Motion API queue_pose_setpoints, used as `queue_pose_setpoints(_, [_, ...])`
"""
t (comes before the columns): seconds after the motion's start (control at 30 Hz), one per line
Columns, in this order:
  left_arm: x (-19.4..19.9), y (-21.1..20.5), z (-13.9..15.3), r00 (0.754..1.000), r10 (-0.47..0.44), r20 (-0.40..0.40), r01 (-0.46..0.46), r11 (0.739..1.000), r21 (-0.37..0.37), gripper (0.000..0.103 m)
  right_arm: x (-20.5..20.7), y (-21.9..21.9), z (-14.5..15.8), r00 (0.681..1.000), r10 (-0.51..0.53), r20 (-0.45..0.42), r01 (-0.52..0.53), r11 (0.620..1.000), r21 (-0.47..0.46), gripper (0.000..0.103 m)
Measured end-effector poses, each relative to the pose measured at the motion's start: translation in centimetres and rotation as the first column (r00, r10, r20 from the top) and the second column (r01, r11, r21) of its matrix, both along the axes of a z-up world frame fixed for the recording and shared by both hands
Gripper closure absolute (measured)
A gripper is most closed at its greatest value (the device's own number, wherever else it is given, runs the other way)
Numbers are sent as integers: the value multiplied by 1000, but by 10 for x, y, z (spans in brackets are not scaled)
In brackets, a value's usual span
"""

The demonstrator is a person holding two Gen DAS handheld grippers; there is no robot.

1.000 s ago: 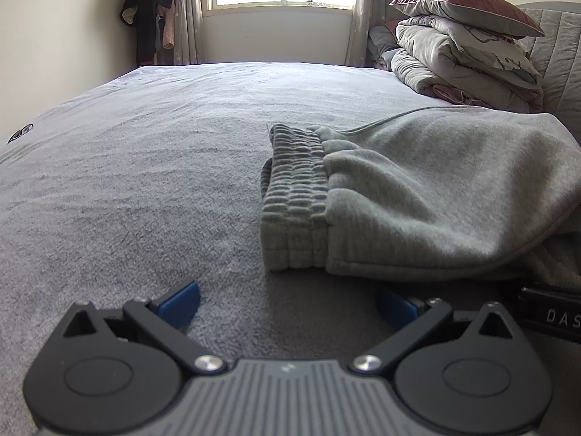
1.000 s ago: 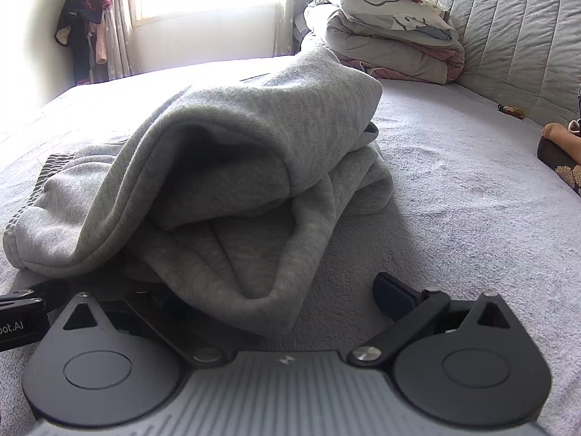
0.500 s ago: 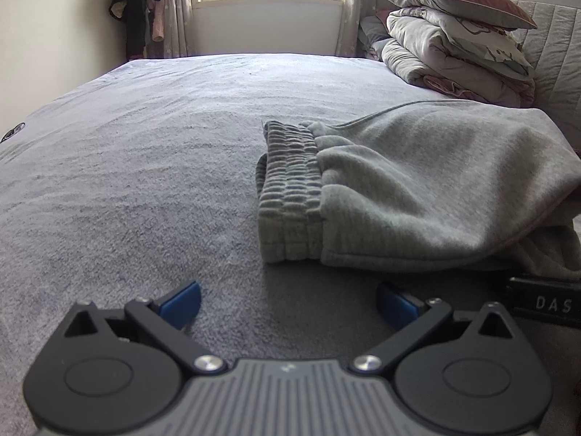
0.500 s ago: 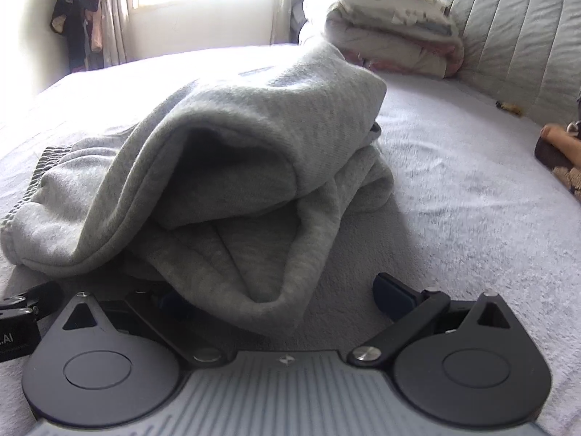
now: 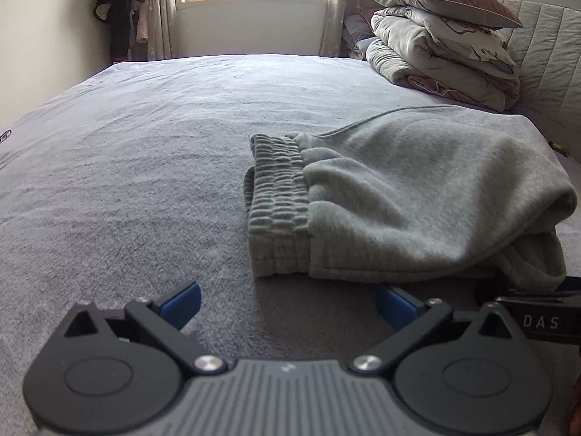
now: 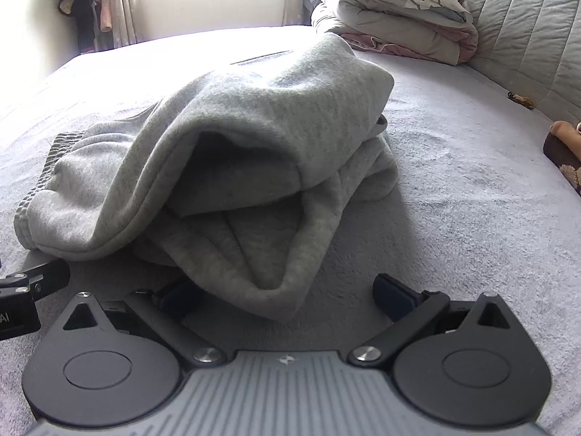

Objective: Fold clothes
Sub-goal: 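Approach the grey sweatpants with both grippers open, then grasp the ribbed cuff with the left gripper while the right gripper grasps the fabric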

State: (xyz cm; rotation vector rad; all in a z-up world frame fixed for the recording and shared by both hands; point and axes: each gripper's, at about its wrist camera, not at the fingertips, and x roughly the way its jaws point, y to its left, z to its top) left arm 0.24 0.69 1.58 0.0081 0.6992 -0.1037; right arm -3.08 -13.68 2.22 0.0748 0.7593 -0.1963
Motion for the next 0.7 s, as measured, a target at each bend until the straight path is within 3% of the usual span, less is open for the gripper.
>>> queue_pose_setpoints(0.5, [5, 4, -4, 999, 18, -40, -18, 1000, -8, 0, 5, -1, 3, 999, 7, -32, -7, 1000, -6, 0])
queue_pose_setpoints(0.6, [9, 10, -2, 998, 33, -48, -35, 999, -32, 0, 9, -2, 8, 998, 31, -50, -32, 999, -14, 1])
queue_pose_setpoints(0.7, [14, 17, 0, 997, 48, -62, -53, 996, -71, 0, 7, 0, 17, 998, 53, -15, -54, 997, -61, 2])
